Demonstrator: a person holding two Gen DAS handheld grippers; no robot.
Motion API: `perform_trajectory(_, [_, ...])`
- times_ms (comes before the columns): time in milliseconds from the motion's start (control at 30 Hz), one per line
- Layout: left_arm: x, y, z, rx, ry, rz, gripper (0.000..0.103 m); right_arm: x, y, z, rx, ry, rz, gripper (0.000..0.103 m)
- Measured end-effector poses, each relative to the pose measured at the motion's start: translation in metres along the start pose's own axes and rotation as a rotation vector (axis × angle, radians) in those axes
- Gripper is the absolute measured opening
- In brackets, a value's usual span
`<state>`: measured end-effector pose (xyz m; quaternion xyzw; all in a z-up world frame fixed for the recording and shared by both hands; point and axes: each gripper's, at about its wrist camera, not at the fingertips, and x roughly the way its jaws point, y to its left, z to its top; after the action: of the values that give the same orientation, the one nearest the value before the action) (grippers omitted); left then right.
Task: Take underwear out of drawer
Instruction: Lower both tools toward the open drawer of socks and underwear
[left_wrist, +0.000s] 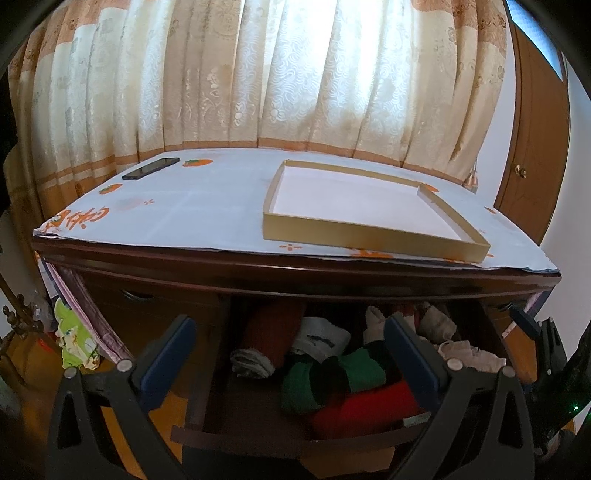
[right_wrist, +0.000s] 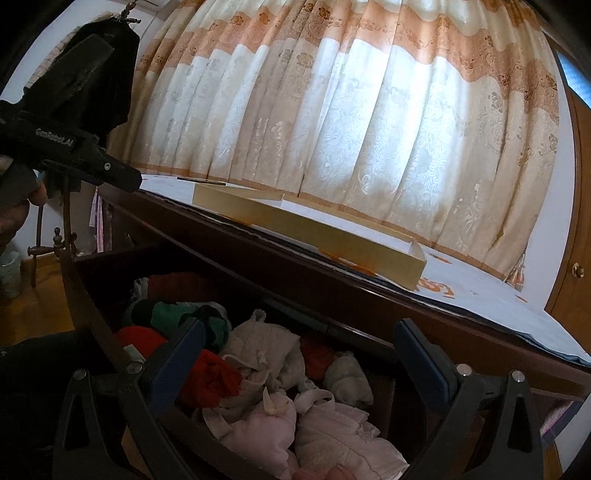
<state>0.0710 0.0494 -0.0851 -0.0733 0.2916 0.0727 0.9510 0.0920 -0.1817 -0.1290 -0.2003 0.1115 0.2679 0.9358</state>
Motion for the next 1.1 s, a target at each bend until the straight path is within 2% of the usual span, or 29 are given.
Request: perform_trajectory(1100, [-0.003,0.008,-0.001,-0.021,-0.007,-0.001,0.103,-0.016,0.001,0.000,0.019,0.055,0.047,0.103])
